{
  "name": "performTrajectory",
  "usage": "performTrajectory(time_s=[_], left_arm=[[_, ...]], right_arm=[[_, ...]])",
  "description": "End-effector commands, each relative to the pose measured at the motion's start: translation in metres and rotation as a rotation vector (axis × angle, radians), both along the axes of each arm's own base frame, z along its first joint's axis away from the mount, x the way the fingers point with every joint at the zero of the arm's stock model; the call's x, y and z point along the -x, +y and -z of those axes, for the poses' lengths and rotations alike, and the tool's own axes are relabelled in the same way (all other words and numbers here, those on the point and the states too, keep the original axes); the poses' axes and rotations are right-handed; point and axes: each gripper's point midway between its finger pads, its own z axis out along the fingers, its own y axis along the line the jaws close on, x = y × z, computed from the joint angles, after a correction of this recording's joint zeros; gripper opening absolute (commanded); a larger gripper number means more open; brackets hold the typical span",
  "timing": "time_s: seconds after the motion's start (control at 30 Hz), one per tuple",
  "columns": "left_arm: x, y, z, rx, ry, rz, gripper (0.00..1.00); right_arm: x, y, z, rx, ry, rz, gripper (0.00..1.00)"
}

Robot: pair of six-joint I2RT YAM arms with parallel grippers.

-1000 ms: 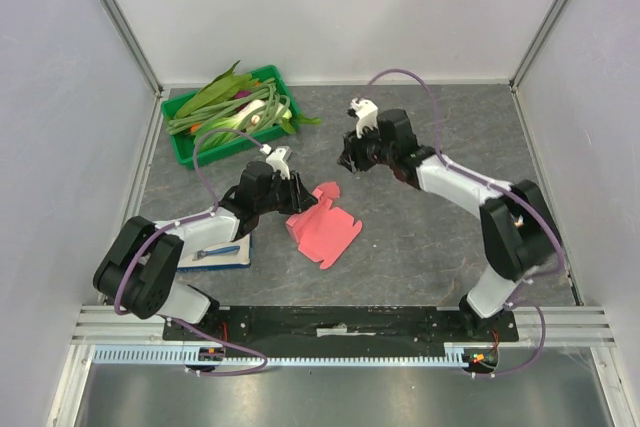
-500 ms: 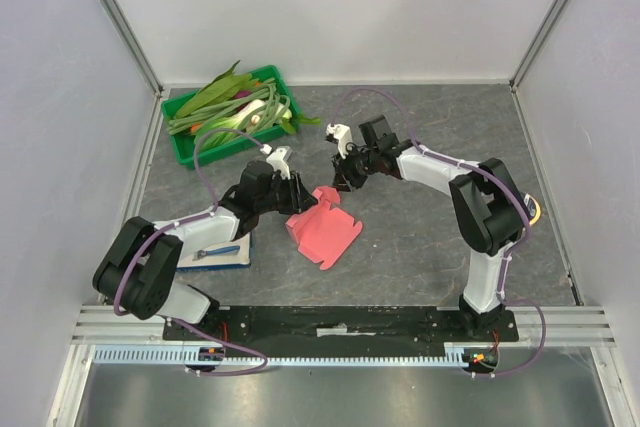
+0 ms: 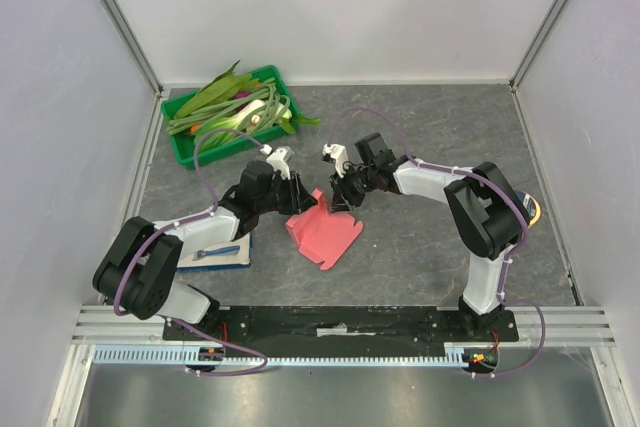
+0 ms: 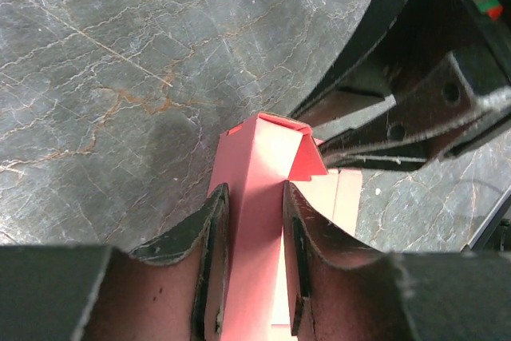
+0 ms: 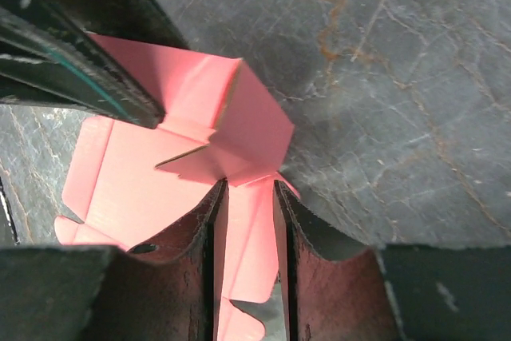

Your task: Fold the paper box

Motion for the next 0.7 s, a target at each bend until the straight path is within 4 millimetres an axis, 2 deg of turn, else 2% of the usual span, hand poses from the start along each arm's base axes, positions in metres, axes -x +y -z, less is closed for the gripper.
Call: performTrajectory(time_s=[0.0,0.3,0.5,0.67], left_arm=[[-0.002,-0.007,-0.011,0.033,-0.008,0.023,0.36],[-0.002,-0.009,-0.010,0.034,-0.006,0.033,0.35],[-0.001,-0.010,-0.011,0.035,-0.008,0.042,0.34],[-0.001,-0.011,-0.012,0.039,-0.008,0.050,0.34]], right_arm=[[-0.003,0.019,-0.031,-0.075,-0.140,-0.034,0.36],[-0.030,0.027,-0.044,-0.051,-0.339,0.067,0.38],[-0.032,0.031,-0.054,-0.076,-0.424,0.078,0.40],[-0.031,0.040,-0.054,-0.076,-0.492,0.073,0.41]])
